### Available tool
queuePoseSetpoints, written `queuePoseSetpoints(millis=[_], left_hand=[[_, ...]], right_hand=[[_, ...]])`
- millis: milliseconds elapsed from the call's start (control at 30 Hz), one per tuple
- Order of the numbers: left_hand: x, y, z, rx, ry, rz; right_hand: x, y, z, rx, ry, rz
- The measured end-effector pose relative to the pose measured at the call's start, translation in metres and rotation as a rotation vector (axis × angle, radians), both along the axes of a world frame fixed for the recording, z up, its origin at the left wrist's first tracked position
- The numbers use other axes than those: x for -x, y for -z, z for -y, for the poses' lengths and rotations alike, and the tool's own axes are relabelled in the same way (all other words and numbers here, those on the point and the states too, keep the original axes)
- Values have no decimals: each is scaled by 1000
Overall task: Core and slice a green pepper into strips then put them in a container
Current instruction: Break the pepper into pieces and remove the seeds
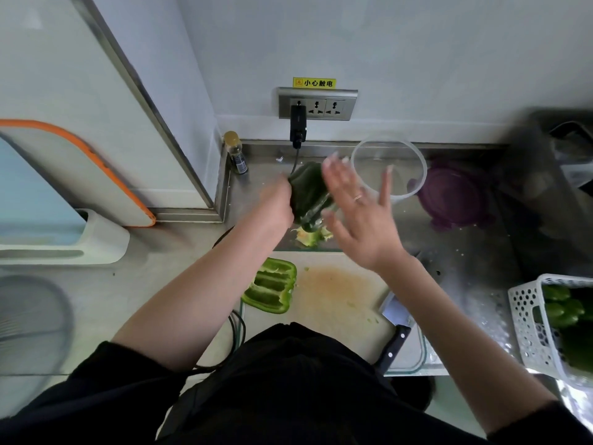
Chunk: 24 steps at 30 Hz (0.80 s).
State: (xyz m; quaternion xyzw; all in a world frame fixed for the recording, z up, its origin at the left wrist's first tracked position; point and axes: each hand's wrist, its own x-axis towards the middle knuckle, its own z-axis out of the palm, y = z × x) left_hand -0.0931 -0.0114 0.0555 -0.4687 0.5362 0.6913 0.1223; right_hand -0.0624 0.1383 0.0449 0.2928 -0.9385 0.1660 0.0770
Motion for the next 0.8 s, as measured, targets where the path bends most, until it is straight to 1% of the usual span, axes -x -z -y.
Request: queuePoseSetpoints(millis=[33, 67, 100, 133, 167, 233, 267, 300, 333, 367, 400, 433, 467, 533, 567, 633, 667, 700, 767, 800], left_hand=[[5, 4, 0, -75, -68, -24], [11, 9, 1, -78, -51, -9], [10, 6, -2, -62, -35, -45], [13, 8, -4, -64, -42, -30], [16, 14, -2, -101, -81, -6], [16, 9, -1, -143, -43, 51], [16, 3, -2, -94, 25, 52], [16, 2, -3, -40, 61, 64], [12, 2, -2, -53, 83, 99], [9, -6, -3, -114, 122, 88], [6, -10, -3, -120, 170, 90], [7, -10, -4, -134, 223, 91], [9, -8, -7, -145, 249, 77], [8, -4, -7, -212, 224, 58], [5, -3, -5, -278, 172, 47], [-3, 2, 1, -436, 116, -42], [-7, 6, 1, -476, 111, -76], [-11, 12, -1, -472, 140, -106], [-16, 20, -11, -473, 203, -146], [-17, 23, -19, -476, 204, -143]], right_hand=[[4, -2, -1, 57, 36, -29], [6, -4, -1, 72, 21, -42], [8, -6, -1, 20, -29, -25], [8, -7, -1, -36, -70, 6], [10, -8, 0, -50, -67, 32], [19, -8, 1, 46, 35, -17], [22, -8, 1, 110, 61, 25], [24, -8, 2, 186, 56, 170], [24, -7, 3, 352, 84, 407], [25, -7, 5, 594, 186, 619], [27, -9, 7, 829, 337, 761], [28, -14, 10, 970, 480, 844], [29, -18, 13, 961, 568, 881], [30, -16, 16, 880, 648, 903], [29, -14, 17, 921, 704, 916], [27, -11, 16, 1125, 818, 960], [26, -9, 14, 1220, 868, 947], [24, -6, 14, 1278, 913, 915], [16, 3, 20, 1315, 975, 880], [11, 11, 23, 1289, 980, 871]])
